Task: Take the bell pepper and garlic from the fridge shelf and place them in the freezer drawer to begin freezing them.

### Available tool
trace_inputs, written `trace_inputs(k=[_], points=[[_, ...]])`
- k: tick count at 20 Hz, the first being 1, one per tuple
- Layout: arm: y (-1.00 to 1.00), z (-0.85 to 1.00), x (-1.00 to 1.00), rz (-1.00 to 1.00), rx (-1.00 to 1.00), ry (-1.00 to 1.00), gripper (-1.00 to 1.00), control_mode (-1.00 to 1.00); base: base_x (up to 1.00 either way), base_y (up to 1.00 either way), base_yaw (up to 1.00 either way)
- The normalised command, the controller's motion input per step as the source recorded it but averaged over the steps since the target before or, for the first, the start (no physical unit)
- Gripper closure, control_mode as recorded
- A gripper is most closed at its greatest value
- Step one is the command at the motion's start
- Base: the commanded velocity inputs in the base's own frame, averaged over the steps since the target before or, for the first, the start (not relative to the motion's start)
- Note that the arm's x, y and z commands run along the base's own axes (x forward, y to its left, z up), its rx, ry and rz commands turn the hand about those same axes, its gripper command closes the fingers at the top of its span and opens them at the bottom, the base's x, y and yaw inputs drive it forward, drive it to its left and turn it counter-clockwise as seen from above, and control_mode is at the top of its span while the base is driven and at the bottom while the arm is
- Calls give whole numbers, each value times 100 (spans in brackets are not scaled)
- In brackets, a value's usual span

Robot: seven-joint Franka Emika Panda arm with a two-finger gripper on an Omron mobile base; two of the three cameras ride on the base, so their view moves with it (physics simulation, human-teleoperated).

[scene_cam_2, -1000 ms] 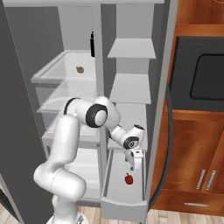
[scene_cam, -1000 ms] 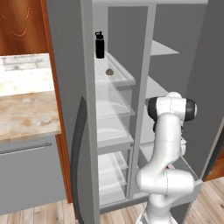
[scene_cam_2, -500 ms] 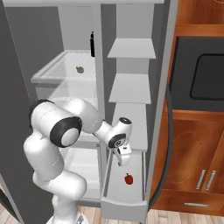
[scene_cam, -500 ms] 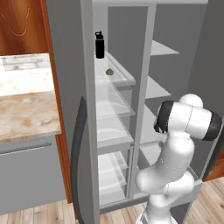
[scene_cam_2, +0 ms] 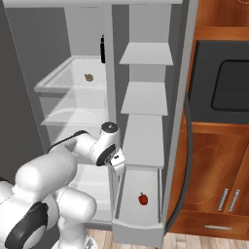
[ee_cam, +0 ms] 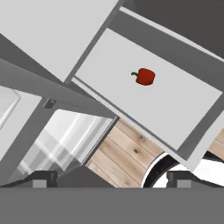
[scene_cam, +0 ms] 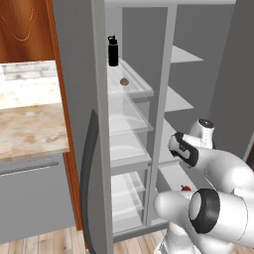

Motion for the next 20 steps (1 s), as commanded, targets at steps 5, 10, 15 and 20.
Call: trace_inputs(k=[5,10,15,20], points=[[44,100,-34,24,-3,-19,-100,-100,0,0,0],[52,100,-7,26,-5,-14,-100,-100,0,0,0],[76,100,25,13,-9,-14,-100,-100,0,0,0],[69,100,28,2,-17,2,-100,-100,0,0,0]])
